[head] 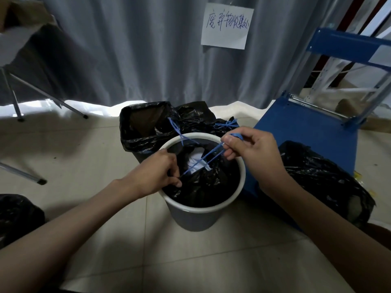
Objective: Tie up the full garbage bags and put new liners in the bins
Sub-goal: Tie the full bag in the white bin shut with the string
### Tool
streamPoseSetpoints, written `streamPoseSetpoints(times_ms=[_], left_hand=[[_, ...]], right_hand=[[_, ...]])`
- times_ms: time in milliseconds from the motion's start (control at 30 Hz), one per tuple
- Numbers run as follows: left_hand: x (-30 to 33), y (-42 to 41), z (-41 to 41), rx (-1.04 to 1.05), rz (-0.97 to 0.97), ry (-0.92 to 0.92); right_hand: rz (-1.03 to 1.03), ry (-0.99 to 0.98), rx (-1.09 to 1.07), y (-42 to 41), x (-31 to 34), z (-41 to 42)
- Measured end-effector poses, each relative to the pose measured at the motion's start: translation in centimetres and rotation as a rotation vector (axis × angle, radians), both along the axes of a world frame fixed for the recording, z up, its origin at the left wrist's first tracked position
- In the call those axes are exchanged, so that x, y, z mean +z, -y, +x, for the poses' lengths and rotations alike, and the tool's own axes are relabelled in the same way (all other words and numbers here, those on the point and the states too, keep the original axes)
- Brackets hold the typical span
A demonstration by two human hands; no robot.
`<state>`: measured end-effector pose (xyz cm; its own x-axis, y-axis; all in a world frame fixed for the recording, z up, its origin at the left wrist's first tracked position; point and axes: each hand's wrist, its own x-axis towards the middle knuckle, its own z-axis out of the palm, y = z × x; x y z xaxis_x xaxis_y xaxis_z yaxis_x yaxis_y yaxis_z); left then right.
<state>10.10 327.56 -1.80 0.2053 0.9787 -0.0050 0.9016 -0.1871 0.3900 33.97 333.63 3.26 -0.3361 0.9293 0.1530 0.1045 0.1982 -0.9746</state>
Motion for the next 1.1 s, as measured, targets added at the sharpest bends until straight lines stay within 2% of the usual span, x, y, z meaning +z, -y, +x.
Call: streamPoseSetpoints(times_ms=[100, 267, 400, 533, 600, 667, 767, 1100], left_hand=[[0.2, -0.2, 0.4, 0.002, -0.050, 0.050], [2.9, 0.2, 2.7, 0.073, 0.091, 0.401], [3.4, -0.3, 4.2, 0.131, 0.187, 0.466], [3.4, -0.5, 4.1, 0.156, 0.151, 0.531], [3.5, -0.4, 4.0, 0.178, 0.134, 0.557], [3.6, -0.3, 3.8, 0.193, 0.126, 0.572], [3.8, 0.0, 3.5, 0.209, 0.121, 0.587], [4.6, -0.4, 3.2, 0.231, 0.089, 0.585]], right_hand=[[0.005, -0.045, 0.060, 0.8, 0.3, -1.0], [0.018, -0.115, 0.177, 1.6, 1.3, -2.3], [0.041, -0.089, 0.232, 2.0, 1.5, -3.0], [0.036, -0.085, 0.230, 1.5, 1.4, -2.6], [0.062, -0.005, 0.181, 1.4, 0.8, -2.3], [0.129, 0.194, 0.148, 1.0, -0.2, -2.0], [0.224, 0.513, 0.212, 0.7, -2.1, -1.5], [0.281, 0.743, 0.240, 1.5, -4.7, -1.0]])
